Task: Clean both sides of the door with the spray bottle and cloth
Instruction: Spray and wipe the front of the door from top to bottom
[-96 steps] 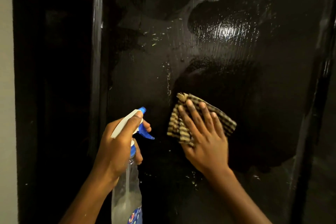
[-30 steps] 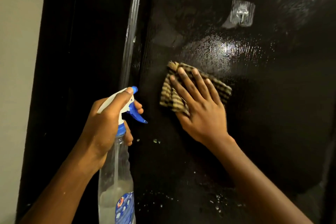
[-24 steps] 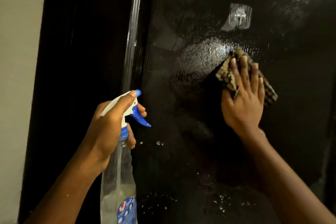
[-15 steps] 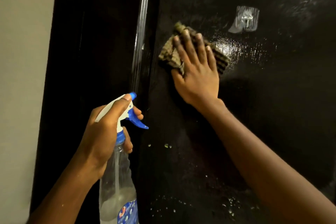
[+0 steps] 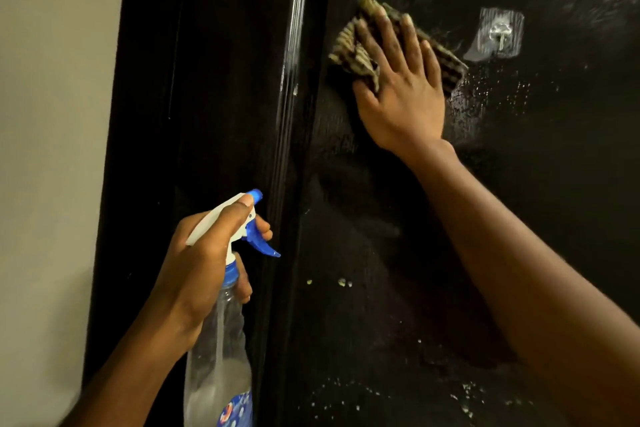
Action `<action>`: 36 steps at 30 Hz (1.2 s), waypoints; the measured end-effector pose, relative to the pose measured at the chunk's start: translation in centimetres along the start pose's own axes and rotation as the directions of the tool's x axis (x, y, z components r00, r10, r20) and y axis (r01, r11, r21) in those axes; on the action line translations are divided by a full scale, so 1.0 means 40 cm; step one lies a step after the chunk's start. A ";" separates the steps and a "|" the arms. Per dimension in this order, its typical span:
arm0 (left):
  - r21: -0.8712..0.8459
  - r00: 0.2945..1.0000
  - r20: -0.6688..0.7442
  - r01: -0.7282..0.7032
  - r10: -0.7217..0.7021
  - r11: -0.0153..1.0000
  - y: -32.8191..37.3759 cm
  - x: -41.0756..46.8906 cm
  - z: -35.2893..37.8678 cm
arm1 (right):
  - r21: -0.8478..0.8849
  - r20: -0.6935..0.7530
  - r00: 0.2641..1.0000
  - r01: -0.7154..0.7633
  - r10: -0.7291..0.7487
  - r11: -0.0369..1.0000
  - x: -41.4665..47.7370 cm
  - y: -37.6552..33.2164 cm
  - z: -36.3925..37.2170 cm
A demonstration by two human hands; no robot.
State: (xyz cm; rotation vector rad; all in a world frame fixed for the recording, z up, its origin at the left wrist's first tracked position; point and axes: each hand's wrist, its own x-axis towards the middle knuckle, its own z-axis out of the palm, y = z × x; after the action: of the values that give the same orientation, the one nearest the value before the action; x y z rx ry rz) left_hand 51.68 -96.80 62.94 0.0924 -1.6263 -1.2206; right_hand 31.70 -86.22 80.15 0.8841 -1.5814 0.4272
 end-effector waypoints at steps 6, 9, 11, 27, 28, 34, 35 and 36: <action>-0.005 0.999 -0.014 0.033 -0.033 0.999 -0.018 -0.013 0.006 | -0.018 -0.011 0.965 0.264 -0.264 0.964 -0.108 -0.091 0.047; -0.015 1.000 -0.005 0.024 -0.024 1.000 -0.016 -0.025 0.013 | -0.030 0.095 0.884 0.462 -0.457 0.887 -0.282 -0.078 0.065; -0.005 1.000 0.000 0.005 -0.005 1.000 -0.016 -0.033 0.016 | -0.034 0.152 0.857 0.502 -0.492 0.864 -0.382 -0.041 0.068; 0.017 1.000 -0.011 0.019 -0.018 1.000 -0.060 -0.063 0.030 | -0.020 0.073 0.979 0.194 -0.192 0.981 -0.412 -0.071 0.078; 0.019 1.000 -0.012 0.020 -0.019 1.000 -0.063 -0.066 0.031 | -0.026 0.107 0.959 0.268 -0.264 0.963 -0.465 -0.072 0.085; 0.059 1.000 -0.008 0.014 -0.013 0.998 -0.084 -0.070 0.040 | -0.036 0.092 0.989 0.118 -0.114 0.992 -0.636 0.126 0.073; 0.068 1.000 -0.006 0.015 -0.014 0.998 -0.089 -0.072 0.045 | -0.021 0.065 0.998 0.004 -0.003 1.000 -0.622 0.165 0.062; 0.075 1.000 -0.003 0.016 -0.016 0.997 -0.093 -0.074 0.050 | 0.002 0.037 0.992 -0.119 0.119 0.993 -0.596 0.193 0.051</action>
State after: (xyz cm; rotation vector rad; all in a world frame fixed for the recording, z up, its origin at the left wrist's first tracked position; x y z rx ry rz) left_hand 49.70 -95.50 58.35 0.1537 -1.6724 -1.1715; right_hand 24.55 -75.58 58.54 0.8068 -1.6728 0.5013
